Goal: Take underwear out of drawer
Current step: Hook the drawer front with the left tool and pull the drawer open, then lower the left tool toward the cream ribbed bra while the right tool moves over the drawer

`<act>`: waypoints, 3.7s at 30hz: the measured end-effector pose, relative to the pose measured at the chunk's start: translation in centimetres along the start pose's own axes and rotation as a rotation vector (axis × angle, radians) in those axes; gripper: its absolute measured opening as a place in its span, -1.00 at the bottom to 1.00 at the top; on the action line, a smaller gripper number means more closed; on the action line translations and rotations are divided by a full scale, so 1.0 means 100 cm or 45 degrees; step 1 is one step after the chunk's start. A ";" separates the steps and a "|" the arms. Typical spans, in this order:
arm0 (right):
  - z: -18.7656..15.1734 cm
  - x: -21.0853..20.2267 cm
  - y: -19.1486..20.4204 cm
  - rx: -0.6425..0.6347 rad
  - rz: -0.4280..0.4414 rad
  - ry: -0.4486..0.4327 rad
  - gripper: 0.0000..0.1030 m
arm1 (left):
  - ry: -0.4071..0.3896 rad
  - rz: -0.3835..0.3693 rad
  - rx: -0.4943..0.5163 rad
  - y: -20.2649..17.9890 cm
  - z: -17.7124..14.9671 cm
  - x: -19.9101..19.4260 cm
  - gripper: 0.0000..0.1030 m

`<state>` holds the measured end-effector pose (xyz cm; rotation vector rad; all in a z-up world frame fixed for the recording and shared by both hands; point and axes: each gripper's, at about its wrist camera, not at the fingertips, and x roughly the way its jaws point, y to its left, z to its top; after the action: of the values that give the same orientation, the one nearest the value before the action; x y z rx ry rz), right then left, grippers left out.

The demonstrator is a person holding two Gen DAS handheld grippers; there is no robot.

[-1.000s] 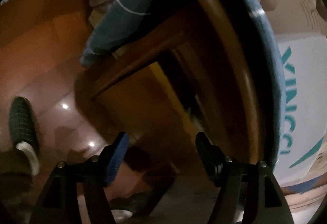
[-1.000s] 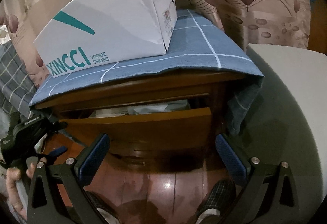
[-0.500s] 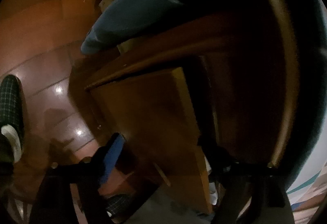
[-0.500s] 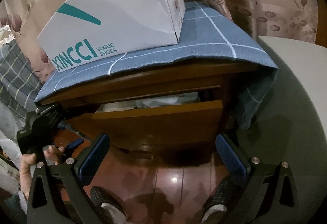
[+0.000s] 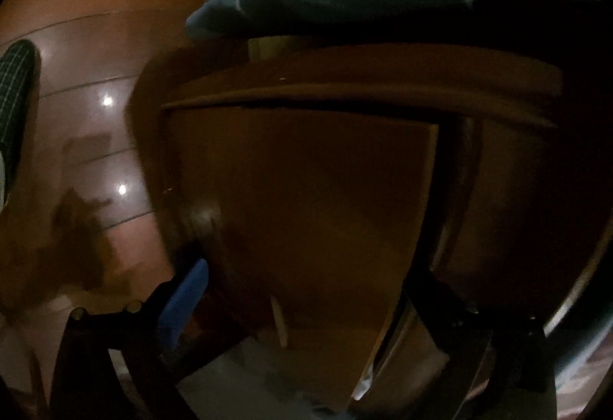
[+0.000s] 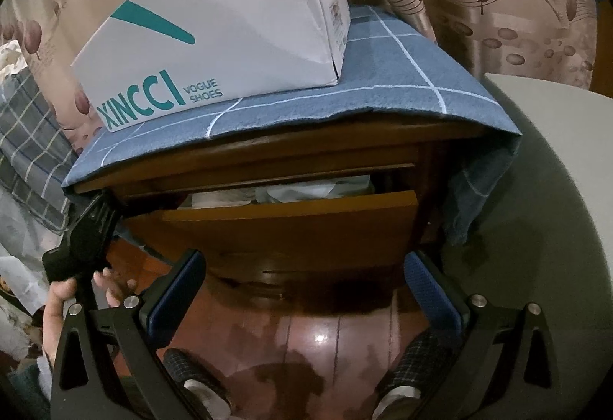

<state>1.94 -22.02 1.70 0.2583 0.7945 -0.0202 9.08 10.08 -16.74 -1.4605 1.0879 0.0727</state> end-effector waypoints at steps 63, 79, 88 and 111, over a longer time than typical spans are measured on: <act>0.006 0.026 -0.029 0.076 0.011 0.230 0.99 | 0.026 0.933 0.918 -0.020 -0.055 -0.087 1.00; -0.001 0.051 -0.028 0.174 0.014 0.530 0.99 | -0.041 1.018 1.105 -0.036 -0.068 -0.085 1.00; -0.014 0.074 -0.025 0.222 -0.010 0.758 0.99 | -0.095 0.990 1.197 -0.052 -0.079 -0.112 1.00; -0.034 0.117 -0.007 0.086 -0.080 0.871 -0.01 | 0.134 0.689 1.631 -0.106 -0.135 -0.073 1.00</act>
<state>7.68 -20.98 -8.99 0.3079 1.4844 -0.0173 4.51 1.19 -1.00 -0.0170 1.2123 -0.2819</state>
